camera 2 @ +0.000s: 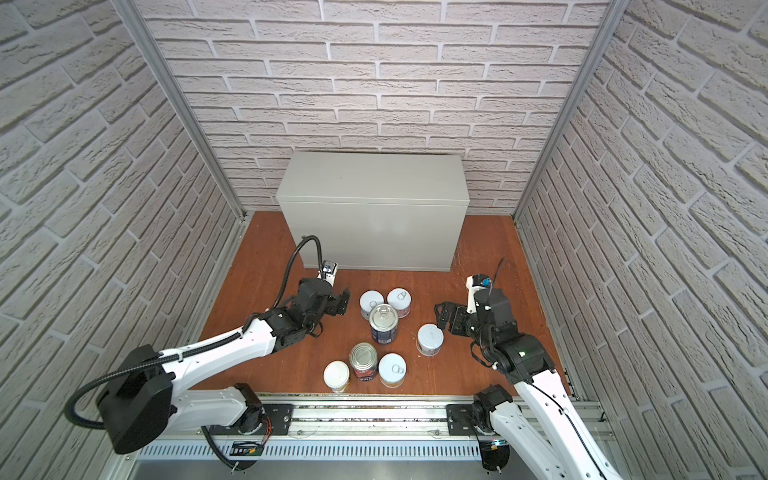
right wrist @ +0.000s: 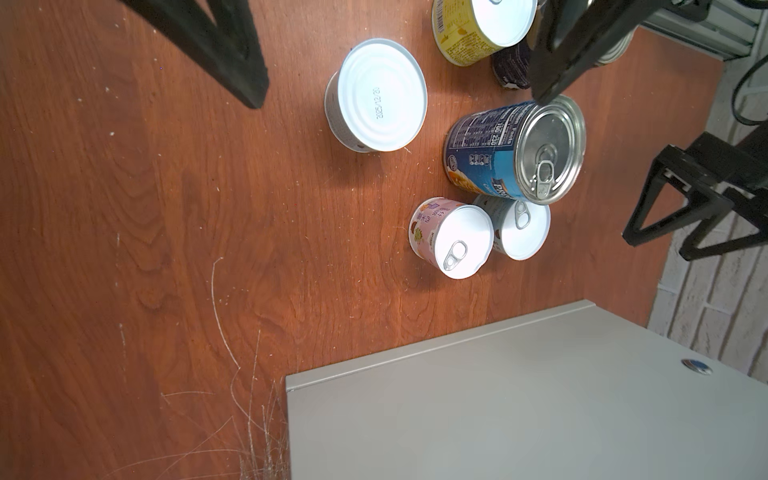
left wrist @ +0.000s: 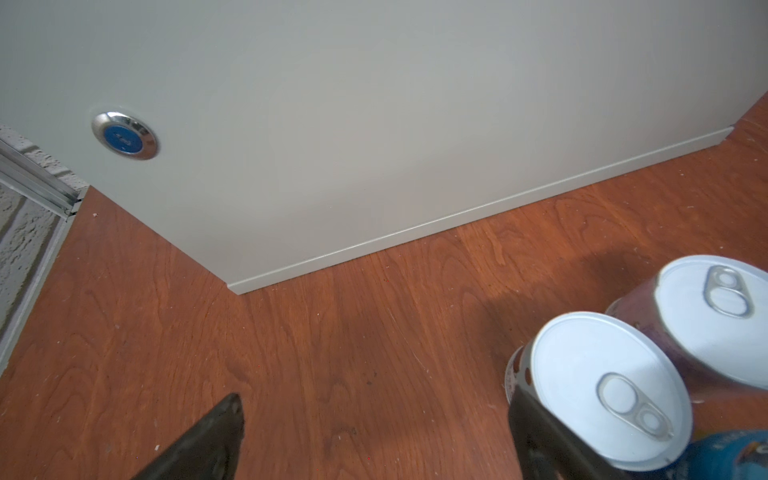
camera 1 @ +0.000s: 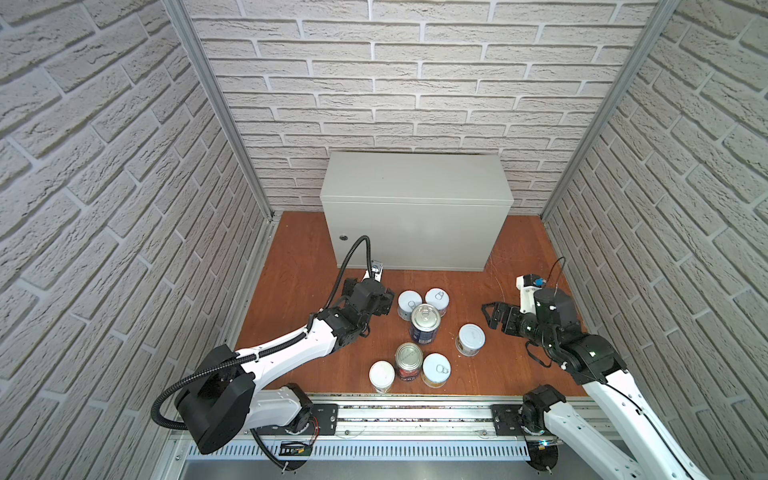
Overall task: Place and organize the canned foods onto the counter
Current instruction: 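Move the left gripper toward the cans while the right gripper reaches over them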
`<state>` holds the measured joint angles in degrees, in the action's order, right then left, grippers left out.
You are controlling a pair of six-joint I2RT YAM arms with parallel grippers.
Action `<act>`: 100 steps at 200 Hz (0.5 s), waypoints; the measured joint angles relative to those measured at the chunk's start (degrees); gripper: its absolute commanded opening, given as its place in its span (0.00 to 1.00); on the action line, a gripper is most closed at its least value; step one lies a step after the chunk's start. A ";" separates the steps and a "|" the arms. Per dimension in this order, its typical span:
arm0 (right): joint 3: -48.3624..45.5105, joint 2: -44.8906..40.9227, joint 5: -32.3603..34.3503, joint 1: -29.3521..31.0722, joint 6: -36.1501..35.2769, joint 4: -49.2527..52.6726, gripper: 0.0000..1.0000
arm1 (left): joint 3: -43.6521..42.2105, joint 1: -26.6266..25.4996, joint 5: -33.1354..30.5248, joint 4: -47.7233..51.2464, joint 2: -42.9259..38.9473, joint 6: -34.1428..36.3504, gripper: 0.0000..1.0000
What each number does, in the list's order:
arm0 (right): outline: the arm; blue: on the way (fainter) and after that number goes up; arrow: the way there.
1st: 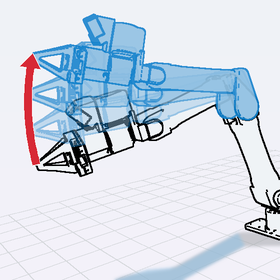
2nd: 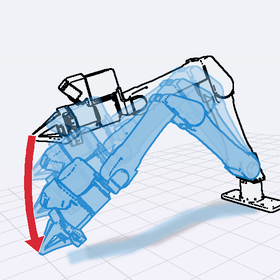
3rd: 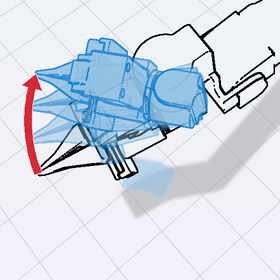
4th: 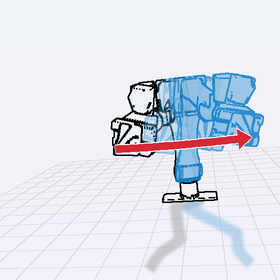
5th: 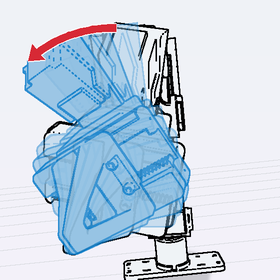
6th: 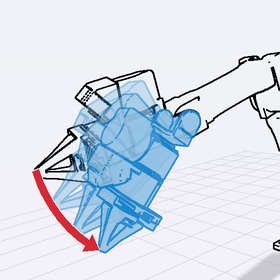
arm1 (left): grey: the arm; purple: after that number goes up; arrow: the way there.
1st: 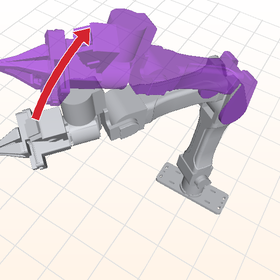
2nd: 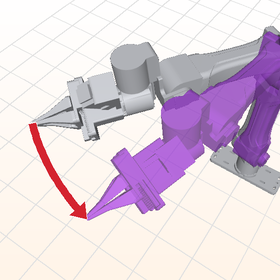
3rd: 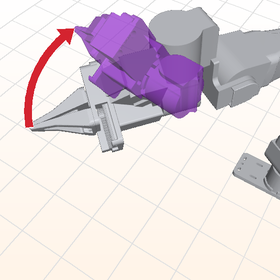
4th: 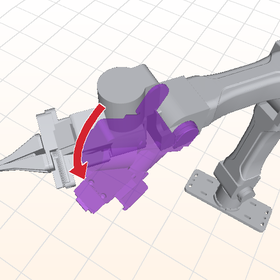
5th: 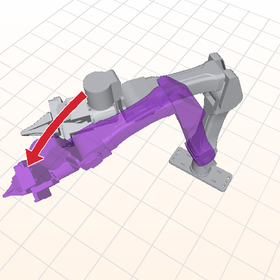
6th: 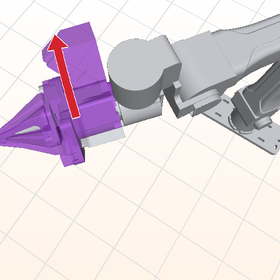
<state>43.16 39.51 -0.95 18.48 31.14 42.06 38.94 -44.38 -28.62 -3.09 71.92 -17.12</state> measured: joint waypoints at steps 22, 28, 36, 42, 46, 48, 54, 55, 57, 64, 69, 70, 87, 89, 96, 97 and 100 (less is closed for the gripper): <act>0.00 3.72 2.23 4.09 0.02 -1.55 0.98 | -0.44 0.00 0.37 -0.46 -0.13 -0.11 0.98; 0.00 4.70 2.64 4.98 0.02 -2.01 0.98 | -0.61 0.00 0.48 -0.63 -0.24 -0.17 0.98; 0.00 6.12 3.21 6.19 0.07 -2.78 0.97 | -0.98 0.00 0.68 -0.98 -0.42 -0.26 0.98; 0.00 7.17 3.54 6.99 0.09 -3.30 0.97 | -1.22 0.00 0.81 -1.27 -0.55 -0.26 0.98; 0.00 7.89 3.82 7.54 0.13 -3.72 0.97 | -1.38 0.00 0.98 -1.38 -0.63 -0.24 0.98; 0.00 8.33 3.93 7.89 0.15 -3.96 0.97 | -1.49 0.00 1.07 -1.49 -0.70 -0.24 0.98; 0.00 9.51 4.28 8.79 0.20 -4.61 0.97 | -1.77 0.00 1.31 -1.75 -0.85 -0.22 0.98; 0.00 9.64 4.31 8.90 0.20 -4.66 0.97 | -1.81 0.00 1.33 -1.77 -0.87 -0.22 0.98; 0.00 9.99 4.44 9.20 0.22 -4.90 0.97 | -1.90 0.00 1.42 -1.86 -0.94 -0.22 0.98; 0.00 11.39 4.96 10.25 0.33 -5.64 0.97 | -2.16 0.00 1.68 -2.03 -1.05 -0.22 0.98; 0.00 12.22 5.25 10.91 0.44 -6.19 0.97 | -2.29 0.00 1.84 -2.08 -1.09 -0.20 0.98; 0.00 12.33 5.29 10.99 0.46 -6.23 0.97 | -2.34 0.00 1.88 -2.10 -1.09 -0.22 0.98; 0.00 14.73 6.21 12.74 1.07 -7.87 0.97 | -2.78 0.00 2.21 -2.49 -1.11 -0.24 0.98; 0.00 14.99 6.27 12.94 1.20 -8.07 0.97 | -2.82 0.00 2.23 -2.54 -1.11 -0.24 0.98; 0.00 15.76 6.54 13.51 1.46 -8.79 0.97 | -2.97 0.00 2.34 -2.71 -1.11 -0.26 0.98; 0.00 15.89 6.60 13.64 1.46 -8.90 0.97 | -2.99 0.00 2.36 -2.73 -1.11 -0.26 0.98; 0.00 16.17 6.69 13.84 1.53 -9.22 0.97 | -3.04 0.00 2.40 -2.84 -1.11 -0.26 0.98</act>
<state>43.16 55.68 5.74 32.32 32.67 32.84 35.90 -44.38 -26.22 -5.93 70.81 -17.39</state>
